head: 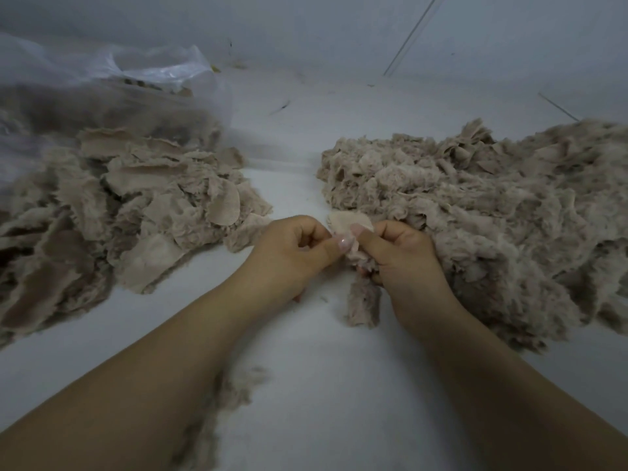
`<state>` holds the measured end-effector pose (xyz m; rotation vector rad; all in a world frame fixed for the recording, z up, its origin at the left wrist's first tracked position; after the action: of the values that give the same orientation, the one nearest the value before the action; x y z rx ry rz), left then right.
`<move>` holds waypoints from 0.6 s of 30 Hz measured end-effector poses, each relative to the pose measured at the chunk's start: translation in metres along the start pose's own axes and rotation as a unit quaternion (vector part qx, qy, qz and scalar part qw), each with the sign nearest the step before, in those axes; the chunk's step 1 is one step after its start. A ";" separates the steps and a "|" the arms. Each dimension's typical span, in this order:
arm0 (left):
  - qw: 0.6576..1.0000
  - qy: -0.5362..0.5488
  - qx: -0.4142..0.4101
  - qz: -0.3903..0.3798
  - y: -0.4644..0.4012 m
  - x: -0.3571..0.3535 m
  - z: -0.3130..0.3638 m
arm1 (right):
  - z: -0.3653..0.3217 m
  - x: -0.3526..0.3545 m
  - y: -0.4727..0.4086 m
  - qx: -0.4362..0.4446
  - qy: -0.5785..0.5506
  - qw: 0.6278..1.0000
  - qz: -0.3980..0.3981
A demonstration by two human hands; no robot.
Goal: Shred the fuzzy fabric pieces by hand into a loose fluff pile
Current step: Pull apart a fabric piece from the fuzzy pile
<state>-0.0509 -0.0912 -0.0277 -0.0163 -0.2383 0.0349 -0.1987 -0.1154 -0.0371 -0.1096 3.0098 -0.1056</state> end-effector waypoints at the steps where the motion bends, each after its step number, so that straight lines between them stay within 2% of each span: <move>1: 1.000 0.025 0.014 0.000 -0.003 -0.002 -0.001 | 0.000 -0.001 0.001 0.001 0.004 1.000 -0.005; 4: 0.998 0.056 0.035 -0.018 -0.005 -0.003 -0.007 | 0.001 -0.003 0.001 0.002 0.008 1.000 -0.024; 6: 0.992 0.118 0.042 0.013 -0.004 0.002 -0.009 | 0.001 -0.002 0.001 0.004 0.019 0.999 -0.027; 7: 0.981 0.181 0.040 0.053 -0.005 0.009 -0.009 | 0.000 -0.001 0.000 0.005 0.031 0.999 -0.025; 9: 0.937 0.316 0.035 0.142 -0.006 0.027 -0.010 | -0.001 0.001 -0.001 0.003 0.047 0.999 -0.015; 11: 0.909 0.380 0.027 0.168 -0.006 0.032 -0.012 | 0.000 0.002 -0.002 -0.001 0.044 0.999 -0.004; 12: 0.919 0.359 0.029 0.163 -0.006 0.028 -0.012 | 0.000 0.003 -0.002 -0.003 0.040 0.999 0.001; 13: 0.946 0.284 0.026 0.152 -0.004 0.021 -0.012 | 0.000 0.003 -0.002 -0.006 0.034 0.999 0.004; 14: 0.979 0.154 0.006 0.131 -0.003 0.011 -0.011 | 0.000 0.003 -0.002 -0.009 0.027 1.000 0.006; 15: 0.995 0.000 -0.036 0.097 0.000 -0.001 -0.008 | 0.001 0.003 -0.002 -0.011 0.020 1.000 0.006; 16: 0.986 -0.131 -0.085 0.058 0.004 -0.013 -0.004 | 0.000 0.003 -0.002 -0.012 0.013 1.000 0.007; 18: 0.940 -0.292 -0.175 0.018 0.009 -0.029 0.000 | 0.000 0.004 -0.002 -0.013 -0.003 1.000 0.007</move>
<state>-0.0796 -0.0837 -0.0347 -0.3702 -0.8385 0.0320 -0.2022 -0.1174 -0.0374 -0.0927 3.0056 -0.0640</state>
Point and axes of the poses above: each hand's wrist, its own y-axis away from the middle knuckle, its own x-axis out of the back of the hand, z = x × y, the point moved 5 cm from there along -y, towards the middle knuckle, and after that the axes turned 5 degrees about x, right-handed, at the moved point
